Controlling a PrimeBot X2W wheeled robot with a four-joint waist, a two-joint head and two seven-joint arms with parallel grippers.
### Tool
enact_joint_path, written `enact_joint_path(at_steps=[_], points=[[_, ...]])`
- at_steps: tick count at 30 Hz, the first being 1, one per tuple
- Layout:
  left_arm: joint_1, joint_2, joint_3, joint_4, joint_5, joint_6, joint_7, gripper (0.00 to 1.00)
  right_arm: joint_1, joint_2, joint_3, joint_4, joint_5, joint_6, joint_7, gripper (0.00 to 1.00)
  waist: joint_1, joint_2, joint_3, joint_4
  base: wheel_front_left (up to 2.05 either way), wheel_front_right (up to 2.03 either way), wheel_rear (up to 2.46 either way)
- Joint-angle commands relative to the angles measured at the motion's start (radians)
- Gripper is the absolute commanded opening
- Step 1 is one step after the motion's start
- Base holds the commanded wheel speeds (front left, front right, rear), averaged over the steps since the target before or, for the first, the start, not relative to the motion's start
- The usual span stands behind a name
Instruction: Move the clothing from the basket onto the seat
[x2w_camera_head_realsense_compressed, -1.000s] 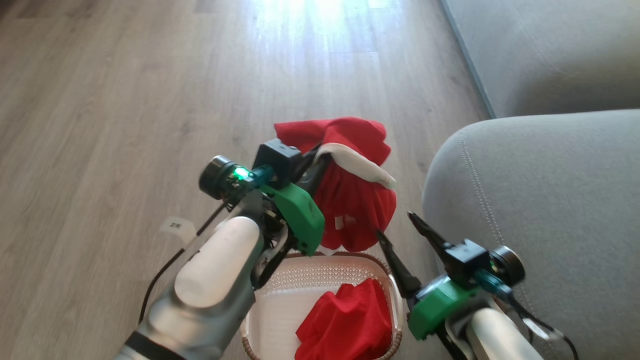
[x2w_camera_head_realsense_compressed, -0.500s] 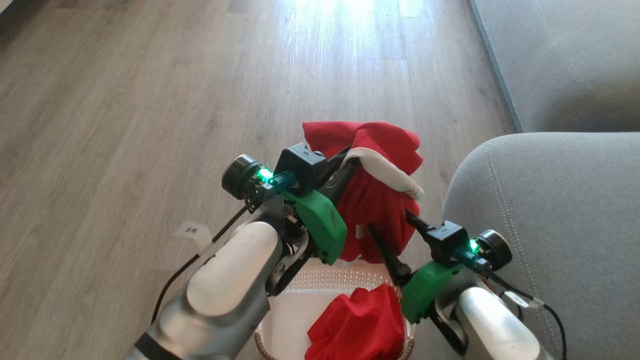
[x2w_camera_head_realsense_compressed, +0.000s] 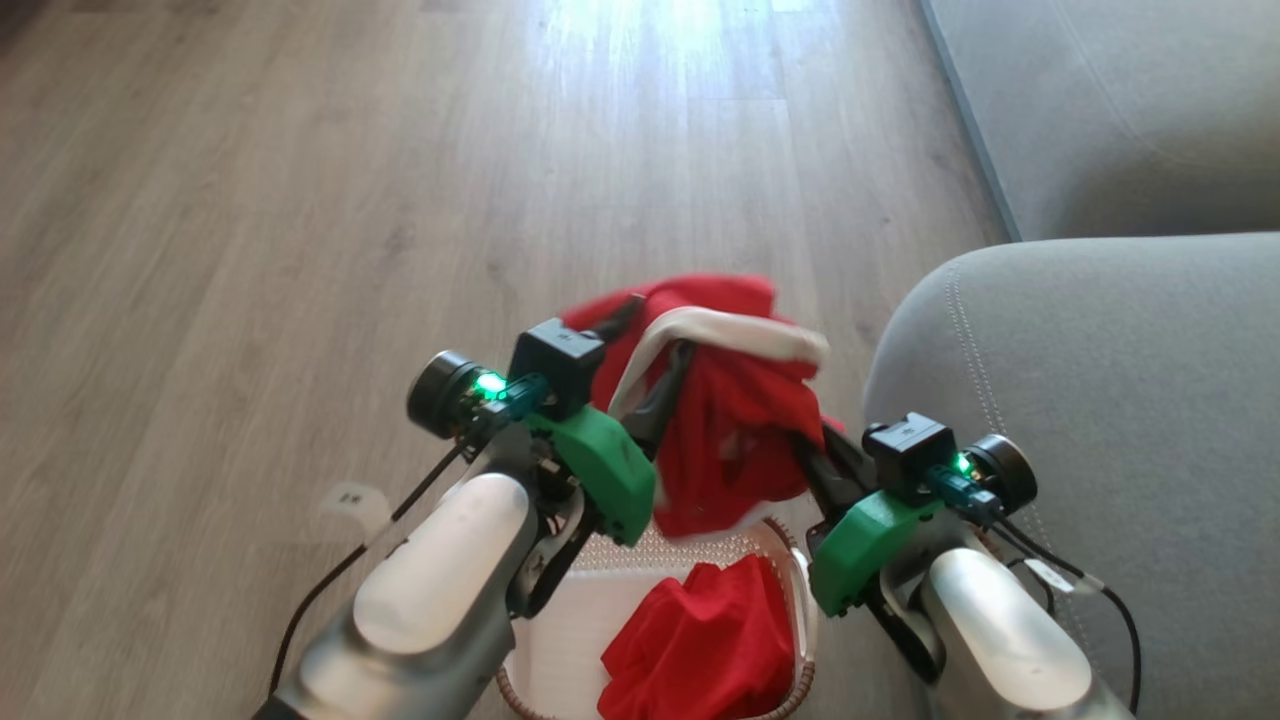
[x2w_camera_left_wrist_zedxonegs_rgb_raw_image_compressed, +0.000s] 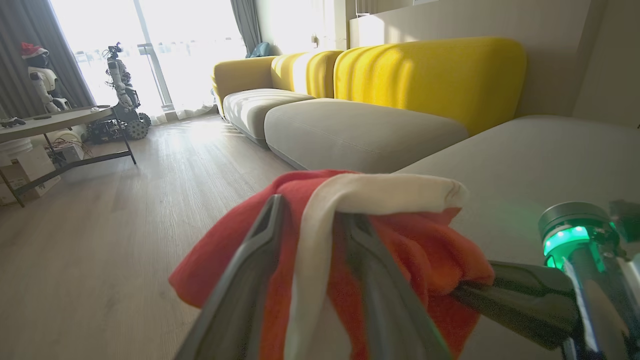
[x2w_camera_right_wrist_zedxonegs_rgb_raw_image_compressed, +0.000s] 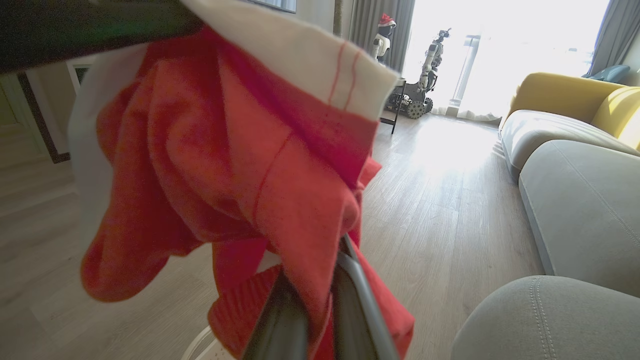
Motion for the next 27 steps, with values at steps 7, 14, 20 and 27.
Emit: enact_joint_path(at_steps=[7,14,20,27], points=[[0.008,0.023,0.058,0.022,-0.018,0.032,-0.084,1.00,-0.039,0.005,-0.055,-0.061,-0.031,0.000,-0.007,0.00,0.0001,0.0000,0.014,-0.058,0.00,0.00,0.00],[0.063,0.016,0.044,0.057,-0.031,0.039,-0.136,1.00,-0.026,0.005,-0.170,-0.089,-0.108,0.000,-0.007,0.00,0.0001,0.0000,0.025,-0.120,0.00,0.00,0.00],[0.100,0.008,0.022,0.076,-0.038,0.038,-0.175,1.00,0.003,-0.002,-0.269,-0.142,-0.188,0.000,-0.007,0.00,0.0001,0.0000,0.037,-0.196,0.00,0.00,0.00],[0.118,-0.002,-0.001,0.085,-0.048,0.043,-0.234,1.00,0.013,-0.036,-0.324,-0.200,-0.217,0.000,-0.007,0.00,0.0001,0.0000,0.058,-0.323,0.00,0.00,0.00]])
